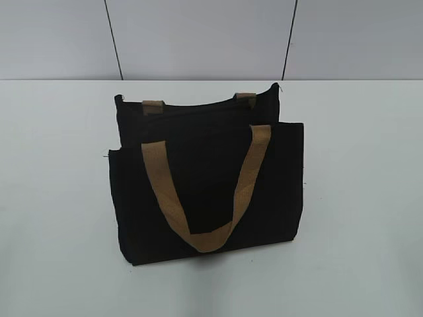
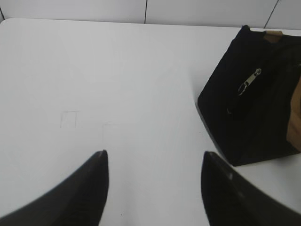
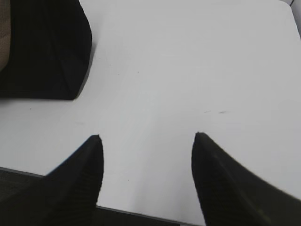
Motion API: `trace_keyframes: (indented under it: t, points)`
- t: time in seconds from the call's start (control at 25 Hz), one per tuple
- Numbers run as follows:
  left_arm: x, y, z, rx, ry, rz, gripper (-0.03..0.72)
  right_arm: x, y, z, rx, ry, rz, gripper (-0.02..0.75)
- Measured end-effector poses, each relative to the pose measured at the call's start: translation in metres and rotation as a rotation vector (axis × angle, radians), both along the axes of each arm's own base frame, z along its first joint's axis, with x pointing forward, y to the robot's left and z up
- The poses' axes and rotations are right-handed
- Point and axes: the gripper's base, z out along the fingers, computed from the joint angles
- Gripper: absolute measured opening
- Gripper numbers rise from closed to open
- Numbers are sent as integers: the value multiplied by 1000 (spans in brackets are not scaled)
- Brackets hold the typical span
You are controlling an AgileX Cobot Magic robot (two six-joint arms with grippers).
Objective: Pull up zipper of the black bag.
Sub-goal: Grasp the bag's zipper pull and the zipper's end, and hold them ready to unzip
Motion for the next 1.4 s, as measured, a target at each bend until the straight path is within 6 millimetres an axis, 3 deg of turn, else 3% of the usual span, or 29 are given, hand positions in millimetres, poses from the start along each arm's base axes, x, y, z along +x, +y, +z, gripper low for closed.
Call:
trace_keyframes:
  t: [1.4]
  points:
    - [0,0,0,0,0,0,469,0,0,0,0,0,0,464]
